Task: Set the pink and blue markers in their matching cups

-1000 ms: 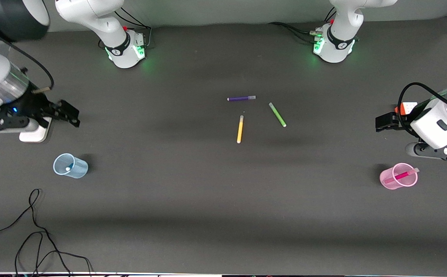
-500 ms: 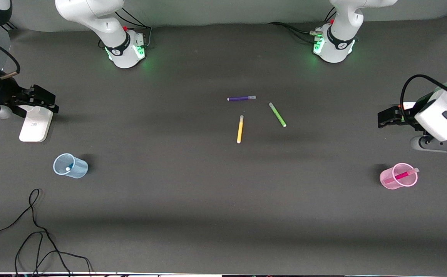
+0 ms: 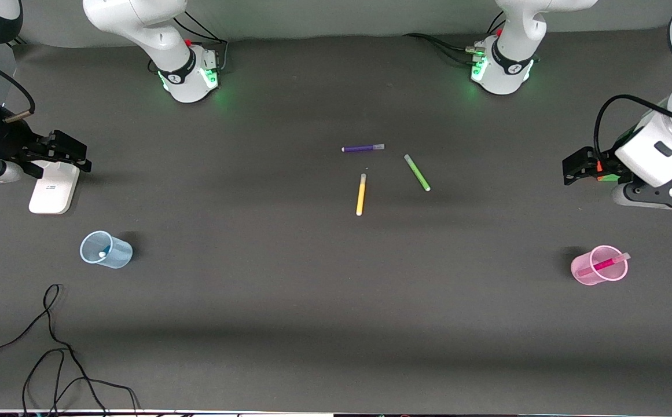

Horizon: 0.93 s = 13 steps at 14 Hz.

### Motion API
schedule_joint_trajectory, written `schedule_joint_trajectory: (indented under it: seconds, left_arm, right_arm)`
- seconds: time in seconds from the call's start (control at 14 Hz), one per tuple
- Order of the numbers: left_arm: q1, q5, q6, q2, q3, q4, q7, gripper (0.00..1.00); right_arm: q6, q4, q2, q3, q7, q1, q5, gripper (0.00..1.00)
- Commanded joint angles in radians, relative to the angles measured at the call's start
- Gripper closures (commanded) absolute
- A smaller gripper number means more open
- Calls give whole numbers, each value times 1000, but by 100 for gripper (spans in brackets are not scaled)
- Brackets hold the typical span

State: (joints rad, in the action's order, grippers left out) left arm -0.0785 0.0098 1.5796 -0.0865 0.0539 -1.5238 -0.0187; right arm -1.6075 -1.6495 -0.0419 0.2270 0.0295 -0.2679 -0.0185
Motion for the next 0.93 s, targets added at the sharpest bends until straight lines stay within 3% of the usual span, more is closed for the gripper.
schedule_joint_trajectory:
  seconds: [0.0, 0.86]
  left_arm:
    - [-15, 12, 1, -14, -3, 16, -6, 0]
    - [-1, 9, -20, -32, -3, 42, 2, 0]
  right_arm:
    - [8, 30, 14, -3, -34, -2, -28, 0]
    - [12, 31, 25, -3, -76, -2, -31, 0]
